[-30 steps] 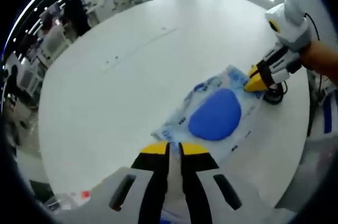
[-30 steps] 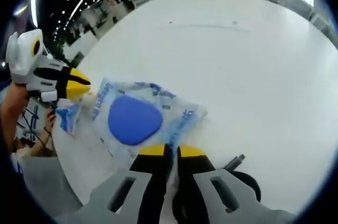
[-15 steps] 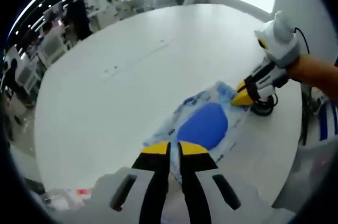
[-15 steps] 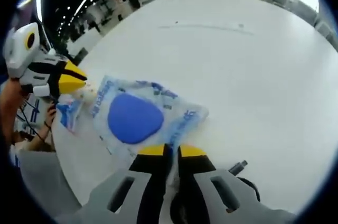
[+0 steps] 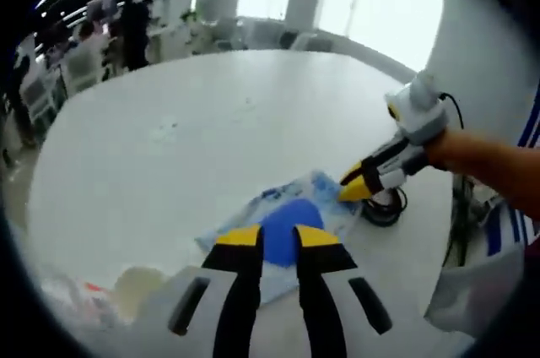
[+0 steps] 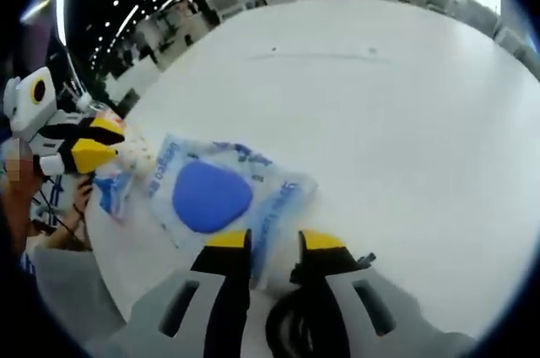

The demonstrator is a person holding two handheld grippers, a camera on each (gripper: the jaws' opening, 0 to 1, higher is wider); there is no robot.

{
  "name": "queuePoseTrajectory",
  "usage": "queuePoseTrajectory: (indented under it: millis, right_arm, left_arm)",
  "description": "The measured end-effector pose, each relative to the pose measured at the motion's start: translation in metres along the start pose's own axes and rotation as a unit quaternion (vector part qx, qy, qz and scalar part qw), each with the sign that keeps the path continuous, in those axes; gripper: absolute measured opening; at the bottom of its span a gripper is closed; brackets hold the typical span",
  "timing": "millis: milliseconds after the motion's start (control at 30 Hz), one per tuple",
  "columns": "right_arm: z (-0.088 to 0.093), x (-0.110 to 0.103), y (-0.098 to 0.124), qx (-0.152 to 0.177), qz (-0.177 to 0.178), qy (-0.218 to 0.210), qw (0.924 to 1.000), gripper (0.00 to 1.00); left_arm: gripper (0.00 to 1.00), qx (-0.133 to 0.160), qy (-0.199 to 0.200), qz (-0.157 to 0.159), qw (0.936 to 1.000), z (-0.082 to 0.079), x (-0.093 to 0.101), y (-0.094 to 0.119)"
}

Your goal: Arrange the tabletop items into an orderly group along one side of the table until the central work area is clear of visible clutter.

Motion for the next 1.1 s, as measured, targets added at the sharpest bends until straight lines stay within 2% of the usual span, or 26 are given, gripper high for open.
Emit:
queuePoseTrajectory:
  millis: [100, 167, 267, 333, 367, 467, 500, 633, 733, 833, 967, 1033, 1100]
  right_arm:
    - [0.000, 0.001, 0.010, 0.012, 0.013, 0.018, 0.9997, 0.22]
    - [0.002, 0.002, 0.014, 0.017, 0.017, 0.025, 0.9994, 0.21]
    - [0.001, 0.005, 0.026, 0.047, 0.022, 0.025, 0.9983, 0.23]
    - [0.000, 0.005, 0.031, 0.061, 0.023, 0.026, 0.9976, 0.27]
    - [-0.003, 0.006, 0.036, 0.080, 0.030, 0.028, 0.9959, 0.31]
    - [-0.003, 0.004, 0.045, 0.097, 0.033, 0.037, 0.9941, 0.42]
    - [-0.006, 0.005, 0.050, 0.118, 0.043, 0.042, 0.9912, 0.47]
    - [-0.003, 0.005, 0.060, 0.139, 0.044, 0.038, 0.9885, 0.61]
    - [-0.001, 0.004, 0.066, 0.156, 0.044, 0.042, 0.9858, 0.66]
    - [0.002, 0.002, 0.070, 0.167, 0.044, 0.039, 0.9841, 0.81]
    - [0.007, 0.000, 0.078, 0.182, 0.045, 0.042, 0.9813, 0.85]
    - [0.010, 0.001, 0.082, 0.188, 0.053, 0.050, 0.9794, 0.94]
    - [0.016, 0.003, 0.085, 0.183, 0.058, 0.053, 0.9801, 0.94]
  left_arm:
    - [0.14, 0.027, 0.012, 0.021, 0.9993, -0.001, 0.005, 0.005]
    - [0.14, 0.035, 0.012, 0.026, 0.9990, 0.002, 0.007, 0.007]
    - [0.16, 0.053, 0.005, 0.032, 0.9981, 0.003, 0.010, 0.011]
    - [0.19, 0.064, 0.008, 0.043, 0.9970, 0.003, 0.013, 0.012]
    - [0.22, 0.074, 0.009, 0.052, 0.9958, 0.002, 0.016, 0.013]
    - [0.29, 0.090, 0.007, 0.062, 0.9939, 0.001, 0.021, 0.015]
    - [0.30, 0.097, 0.007, 0.071, 0.9927, 0.001, 0.024, 0.015]
    - [0.45, 0.139, 0.001, 0.089, 0.9862, -0.005, 0.031, 0.019]
    - [0.56, 0.142, -0.005, 0.093, 0.9855, -0.004, 0.036, 0.019]
    - [0.68, 0.148, -0.013, 0.093, 0.9845, -0.004, 0.040, 0.017]
    - [0.80, 0.134, -0.021, 0.101, 0.9856, -0.002, 0.048, 0.012]
    - [0.89, 0.122, -0.027, 0.099, 0.9871, 0.000, 0.054, 0.009]
    - [0.92, 0.103, -0.037, 0.101, 0.9889, 0.004, 0.059, 0.005]
Point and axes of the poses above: the point that each gripper's makers call its tool centre point, and the gripper's own axes: y roughly backward along the fingers, x roughly to its right, z roughly out of its underside, the point moved 5 cm from there along y, roughly backward along the fingers, and after that the axes turned 15 degrees about -x, right-handed, at the moved point
